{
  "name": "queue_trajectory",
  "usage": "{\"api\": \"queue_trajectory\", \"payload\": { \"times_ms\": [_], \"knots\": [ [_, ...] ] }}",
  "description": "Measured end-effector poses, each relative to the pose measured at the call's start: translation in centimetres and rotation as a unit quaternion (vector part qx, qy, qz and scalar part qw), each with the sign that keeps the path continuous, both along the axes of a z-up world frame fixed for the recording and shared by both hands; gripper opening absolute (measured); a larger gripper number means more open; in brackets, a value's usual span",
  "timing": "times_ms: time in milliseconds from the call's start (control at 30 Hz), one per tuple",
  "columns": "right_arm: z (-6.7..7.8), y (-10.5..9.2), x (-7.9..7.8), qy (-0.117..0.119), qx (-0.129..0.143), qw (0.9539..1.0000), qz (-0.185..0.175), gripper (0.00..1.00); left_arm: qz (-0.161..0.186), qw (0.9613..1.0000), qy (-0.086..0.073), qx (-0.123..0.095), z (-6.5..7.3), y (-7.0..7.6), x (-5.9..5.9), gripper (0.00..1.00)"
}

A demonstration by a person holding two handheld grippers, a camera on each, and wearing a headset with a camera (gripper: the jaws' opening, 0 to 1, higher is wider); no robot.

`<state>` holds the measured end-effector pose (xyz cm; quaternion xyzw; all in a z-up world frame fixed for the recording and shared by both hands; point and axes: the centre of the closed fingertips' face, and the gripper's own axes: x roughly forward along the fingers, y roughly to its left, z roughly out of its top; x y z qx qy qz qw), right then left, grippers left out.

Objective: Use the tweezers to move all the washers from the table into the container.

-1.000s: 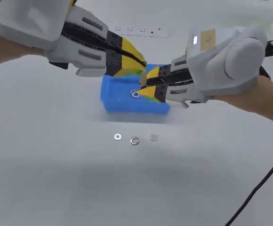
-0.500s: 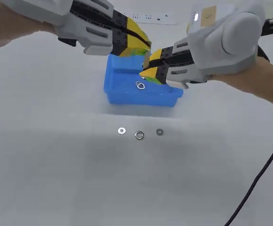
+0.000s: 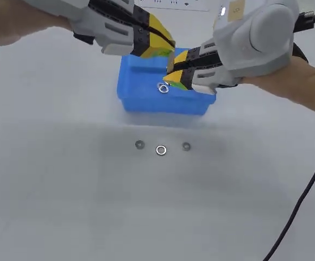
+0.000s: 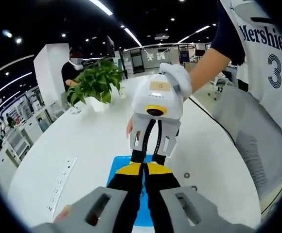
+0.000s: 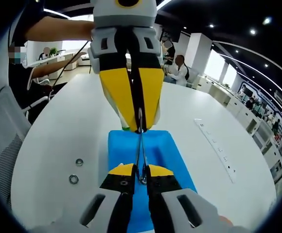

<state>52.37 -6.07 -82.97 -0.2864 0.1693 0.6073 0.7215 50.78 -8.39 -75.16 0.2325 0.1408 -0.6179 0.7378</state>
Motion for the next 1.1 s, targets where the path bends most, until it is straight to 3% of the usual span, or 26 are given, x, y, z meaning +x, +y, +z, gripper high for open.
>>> {"api": "queue_trajectory", "payload": {
  "times_ms": [300,1100],
  "knots": [
    [-1.2,0.1,0.1,0.008,-0.009,0.9999,0.003,0.10,0.002,0.9999,0.012,0.005,-1.3,0.2,0.4,0.05],
    [-2.3,-0.2,0.3,0.022,-0.013,0.9997,-0.003,0.10,0.005,0.9996,0.025,0.008,-2.3,0.0,0.4,0.05]
  ]
}}
